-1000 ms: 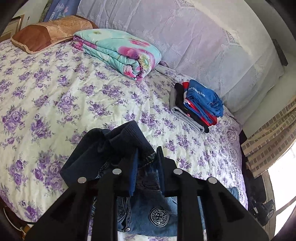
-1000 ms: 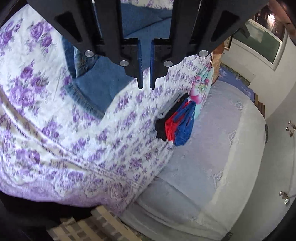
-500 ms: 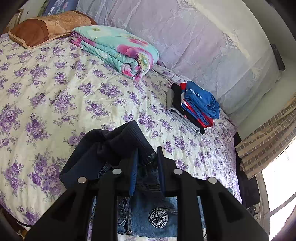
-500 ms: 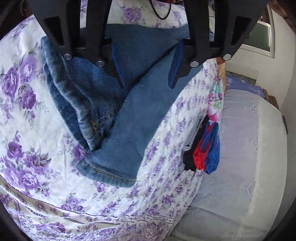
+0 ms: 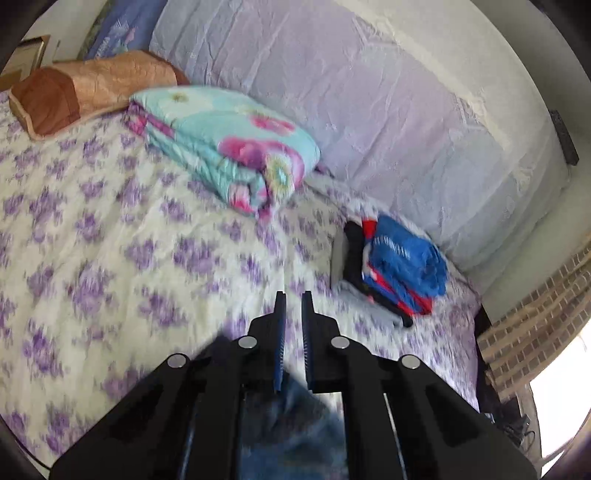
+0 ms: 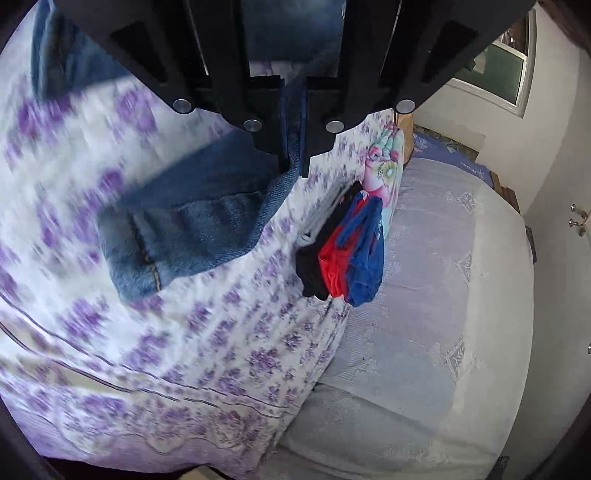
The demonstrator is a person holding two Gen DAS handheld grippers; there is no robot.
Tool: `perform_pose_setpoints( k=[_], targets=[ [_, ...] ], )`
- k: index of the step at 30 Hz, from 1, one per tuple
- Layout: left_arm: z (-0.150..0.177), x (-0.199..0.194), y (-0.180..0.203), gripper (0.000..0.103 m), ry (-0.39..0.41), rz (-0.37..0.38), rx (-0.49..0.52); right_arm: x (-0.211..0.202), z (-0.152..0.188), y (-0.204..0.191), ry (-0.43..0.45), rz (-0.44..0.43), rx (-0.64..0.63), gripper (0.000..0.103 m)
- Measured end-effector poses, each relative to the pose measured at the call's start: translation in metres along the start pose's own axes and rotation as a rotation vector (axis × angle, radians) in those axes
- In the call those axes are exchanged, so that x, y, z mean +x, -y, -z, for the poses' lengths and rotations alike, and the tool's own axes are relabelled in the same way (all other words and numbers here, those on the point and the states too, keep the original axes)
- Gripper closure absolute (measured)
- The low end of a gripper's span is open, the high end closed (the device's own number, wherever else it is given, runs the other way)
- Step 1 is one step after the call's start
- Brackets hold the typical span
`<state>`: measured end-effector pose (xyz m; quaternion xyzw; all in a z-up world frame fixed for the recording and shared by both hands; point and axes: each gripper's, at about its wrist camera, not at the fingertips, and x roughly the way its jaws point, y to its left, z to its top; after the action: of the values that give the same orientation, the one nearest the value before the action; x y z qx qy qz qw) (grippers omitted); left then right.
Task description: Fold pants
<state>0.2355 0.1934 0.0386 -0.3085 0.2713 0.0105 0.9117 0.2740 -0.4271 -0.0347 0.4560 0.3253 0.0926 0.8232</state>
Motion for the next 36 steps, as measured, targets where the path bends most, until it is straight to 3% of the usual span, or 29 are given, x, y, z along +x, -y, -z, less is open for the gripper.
perform_pose_setpoints(
  k=[1, 3, 5, 6, 7, 8, 11, 14, 19, 21, 25, 32, 34, 36],
  targets=[
    [-0.017, 0.021, -0.001, 0.095, 0.019, -0.042, -0.002, 0.024, -0.019, -0.005, -0.024, 0.051, -0.008, 0.093],
    [-0.034, 0.067, -0.017, 0.09, -0.061, -0.142, -0.079, 0.053, -0.046, -0.006, 0.003, 0.151, -0.005, 0.088],
    [-0.028, 0.086, -0.035, 0.09, -0.152, -0.104, -0.156, 0.058, -0.053, -0.007, 0.033, 0.167, -0.007, 0.075],
    [-0.021, 0.085, -0.036, 0.09, -0.168, -0.095, -0.141, 0.056, -0.05, -0.01, 0.036, 0.156, -0.016, 0.067],
    [-0.014, 0.076, -0.034, 0.089, -0.158, -0.107, -0.091, 0.052, -0.046, -0.013, 0.042, 0.151, -0.041, 0.05],
    [-0.007, 0.064, -0.033, 0.084, -0.136, -0.131, -0.036, 0.047, -0.04, -0.015, 0.042, 0.16, -0.072, 0.046],
    [0.007, 0.028, -0.036, 0.048, -0.107, -0.157, 0.067, 0.036, -0.018, -0.013, 0.001, 0.164, -0.115, 0.046],
    [0.02, 0.001, -0.045, 0.048, -0.166, -0.108, 0.09, 0.031, 0.001, 0.003, -0.047, 0.15, -0.082, 0.04],
    [0.043, -0.047, -0.044, 0.046, -0.219, -0.048, 0.09, 0.03, 0.029, 0.014, -0.114, 0.121, -0.06, 0.039],
    [0.053, -0.059, -0.051, 0.045, -0.237, -0.071, 0.031, 0.03, 0.038, 0.014, -0.129, 0.11, -0.059, 0.038],
    [0.069, -0.074, -0.065, 0.045, -0.308, 0.016, -0.119, 0.029, 0.051, 0.009, -0.164, 0.099, -0.081, 0.037],
    [0.086, -0.054, -0.033, 0.041, -0.396, 0.115, -0.185, 0.02, 0.065, 0.007, -0.186, 0.079, -0.113, 0.034],
    [0.082, -0.047, -0.015, 0.034, -0.391, 0.09, -0.132, 0.018, 0.067, 0.011, -0.193, 0.073, -0.105, 0.034],
    [0.082, -0.036, -0.004, 0.033, -0.392, 0.017, -0.093, 0.014, 0.071, 0.013, -0.191, 0.065, -0.11, 0.034]
  ],
)
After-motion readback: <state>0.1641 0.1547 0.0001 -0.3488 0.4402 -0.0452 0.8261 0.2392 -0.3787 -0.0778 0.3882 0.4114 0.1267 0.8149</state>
